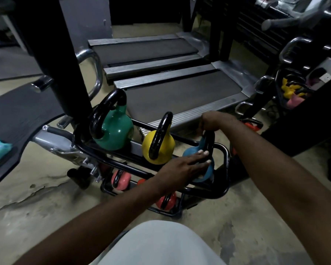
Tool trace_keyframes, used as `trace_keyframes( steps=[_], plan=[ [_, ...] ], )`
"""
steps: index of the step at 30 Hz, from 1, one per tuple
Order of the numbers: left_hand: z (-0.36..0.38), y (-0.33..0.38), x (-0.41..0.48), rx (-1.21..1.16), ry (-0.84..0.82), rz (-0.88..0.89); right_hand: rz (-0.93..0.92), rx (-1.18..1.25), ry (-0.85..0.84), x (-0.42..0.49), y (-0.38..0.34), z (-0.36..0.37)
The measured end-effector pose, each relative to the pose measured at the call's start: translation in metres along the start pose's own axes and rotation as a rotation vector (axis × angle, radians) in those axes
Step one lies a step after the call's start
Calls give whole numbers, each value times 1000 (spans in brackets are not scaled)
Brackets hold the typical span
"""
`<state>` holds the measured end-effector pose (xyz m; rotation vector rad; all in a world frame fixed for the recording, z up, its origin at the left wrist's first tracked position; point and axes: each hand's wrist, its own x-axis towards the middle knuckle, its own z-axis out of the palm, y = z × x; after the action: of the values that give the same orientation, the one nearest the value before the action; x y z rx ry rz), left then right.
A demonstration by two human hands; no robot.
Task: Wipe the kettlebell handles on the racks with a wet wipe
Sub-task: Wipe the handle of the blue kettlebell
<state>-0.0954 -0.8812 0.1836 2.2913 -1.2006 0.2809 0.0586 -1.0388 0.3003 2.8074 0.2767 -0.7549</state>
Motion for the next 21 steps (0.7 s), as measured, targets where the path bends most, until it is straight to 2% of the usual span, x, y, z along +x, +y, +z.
trace_keyframes(
  steps=[2, 4, 9, 11, 13, 17, 21],
  plan=[
    [-2, -2, -1, 0, 18, 2, 27, 41, 124, -12, -2, 2],
    [-3, -3, -1, -14, 41, 8, 99, 184, 273, -30, 1, 13],
    [-3, -10, 0, -32, 94, 52, 275, 1106, 530, -46, 11, 71],
    [-10, -12, 1, -38, 115, 73, 318, 1503, 529, -39, 9, 84],
    [-18, -16, 5, -15, 111, 86, 358, 1761, 496, -32, 8, 94],
    [-22, -22, 13, -26, 45, 73, 445, 1962, 411, -31, 8, 105],
    [-24, -23, 18, -45, 13, 42, 412, 1854, 432, -26, 15, 95]
  ],
)
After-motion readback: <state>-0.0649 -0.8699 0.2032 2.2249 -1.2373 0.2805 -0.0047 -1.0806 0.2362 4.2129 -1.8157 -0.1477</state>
